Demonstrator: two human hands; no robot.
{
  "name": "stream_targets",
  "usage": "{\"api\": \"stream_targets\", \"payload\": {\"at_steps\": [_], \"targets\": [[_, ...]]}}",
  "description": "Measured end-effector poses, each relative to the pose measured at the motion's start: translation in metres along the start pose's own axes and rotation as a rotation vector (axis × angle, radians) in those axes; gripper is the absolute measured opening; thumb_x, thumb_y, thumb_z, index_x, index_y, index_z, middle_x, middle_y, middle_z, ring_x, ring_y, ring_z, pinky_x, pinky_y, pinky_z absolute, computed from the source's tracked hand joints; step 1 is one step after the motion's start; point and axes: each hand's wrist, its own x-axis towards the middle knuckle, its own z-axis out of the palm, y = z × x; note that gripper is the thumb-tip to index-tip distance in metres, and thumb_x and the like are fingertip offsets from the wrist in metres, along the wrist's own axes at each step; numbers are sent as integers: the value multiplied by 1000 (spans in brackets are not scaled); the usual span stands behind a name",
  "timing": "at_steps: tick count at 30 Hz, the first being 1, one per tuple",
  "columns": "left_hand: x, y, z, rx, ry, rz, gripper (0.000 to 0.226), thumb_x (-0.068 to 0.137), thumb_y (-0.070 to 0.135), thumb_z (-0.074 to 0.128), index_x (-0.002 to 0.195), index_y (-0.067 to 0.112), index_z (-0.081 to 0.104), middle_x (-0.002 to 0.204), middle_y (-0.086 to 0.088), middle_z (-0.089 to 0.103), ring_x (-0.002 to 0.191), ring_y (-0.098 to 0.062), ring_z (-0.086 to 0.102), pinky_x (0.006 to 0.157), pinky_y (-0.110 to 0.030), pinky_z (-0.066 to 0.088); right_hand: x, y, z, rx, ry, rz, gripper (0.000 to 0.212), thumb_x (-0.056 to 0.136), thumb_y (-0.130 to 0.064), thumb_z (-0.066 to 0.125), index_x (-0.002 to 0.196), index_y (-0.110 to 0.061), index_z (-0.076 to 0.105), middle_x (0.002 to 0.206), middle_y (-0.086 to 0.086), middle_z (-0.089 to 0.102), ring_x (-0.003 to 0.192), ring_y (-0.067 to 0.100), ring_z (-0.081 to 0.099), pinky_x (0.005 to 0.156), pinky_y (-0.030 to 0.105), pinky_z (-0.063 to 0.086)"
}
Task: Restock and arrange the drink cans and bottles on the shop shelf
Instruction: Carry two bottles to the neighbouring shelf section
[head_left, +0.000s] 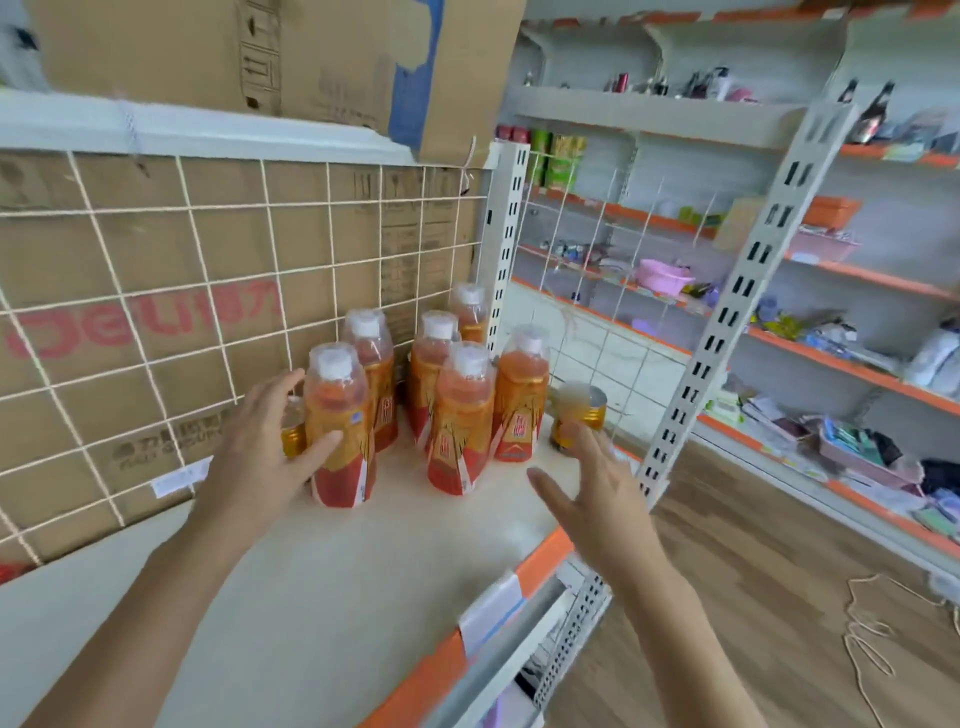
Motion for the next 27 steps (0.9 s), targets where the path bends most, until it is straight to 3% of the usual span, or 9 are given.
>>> {"api": "stream_targets", "payload": {"at_steps": [4, 7, 10, 15, 18, 20, 24, 27], "targets": [[34, 2, 31, -140, 8, -140, 96, 69, 41, 76, 146, 21, 23, 146, -9, 38, 131, -29, 39, 105, -47, 35, 55, -12, 41, 110, -22, -52, 79, 86, -36, 63, 148, -16, 19, 145, 4, 39, 123, 21, 49, 89, 24, 39], [48, -2, 46, -187, 41, -190, 94, 56, 56, 73, 136, 29, 32, 133, -5, 52, 118, -29, 52, 97, -51, 43, 81, -18, 65, 205, -53, -24, 88, 83, -33, 68, 149, -15, 13, 146, 5, 37, 131, 20, 38, 95, 17, 30], [53, -4, 55, -233, 124, -211, 78, 61, 39, 83, 126, 23, 43, 119, -1, 59, 107, -22, 57, 88, -40, 48, 95, -16, 87, 330, -81, 10, 91, 75, -36, 75, 146, -19, 20, 142, 1, 43, 126, 17, 45, 95, 20, 36], [51, -2, 59, -307, 179, -203, 66, 65, 21, 83, 117, 29, 44, 108, 9, 58, 100, -8, 57, 77, -15, 44, 97, -7, 106, 528, -110, 69, 74, 67, -34, 82, 125, -25, 37, 109, -18, 55, 98, 7, 58, 79, 21, 45], [41, 3, 57, -316, 184, -263, 63, 66, 23, 81, 114, 35, 41, 108, 10, 58, 100, -8, 58, 75, -13, 44, 95, -8, 107, 616, -209, -1, 68, 65, -39, 82, 113, -41, 35, 104, -31, 52, 90, -9, 56, 75, 12, 43], [30, 9, 56, -314, 196, -312, 64, 66, 26, 81, 116, 35, 41, 109, 10, 58, 101, -8, 58, 79, -16, 47, 91, -14, 108, 680, -292, -39, 68, 59, -47, 80, 112, -46, 37, 107, -27, 58, 96, -11, 57, 75, 9, 46], [-2, 24, 49, -313, 265, -410, 68, 58, 36, 81, 114, 41, 42, 107, 20, 59, 100, -1, 58, 84, -17, 50, 79, -31, 114, 828, -505, -92, 83, 51, -65, 78, 122, -41, 41, 111, -23, 61, 105, 0, 58, 91, 35, 53], [-30, 27, 35, -287, 366, -451, 61, 61, 27, 83, 106, 40, 45, 99, 21, 62, 96, 7, 59, 76, -12, 50, 72, -43, 121, 830, -557, -204, 89, 49, -63, 78, 126, -36, 42, 112, -25, 60, 106, -1, 57, 90, 38, 52]]}}
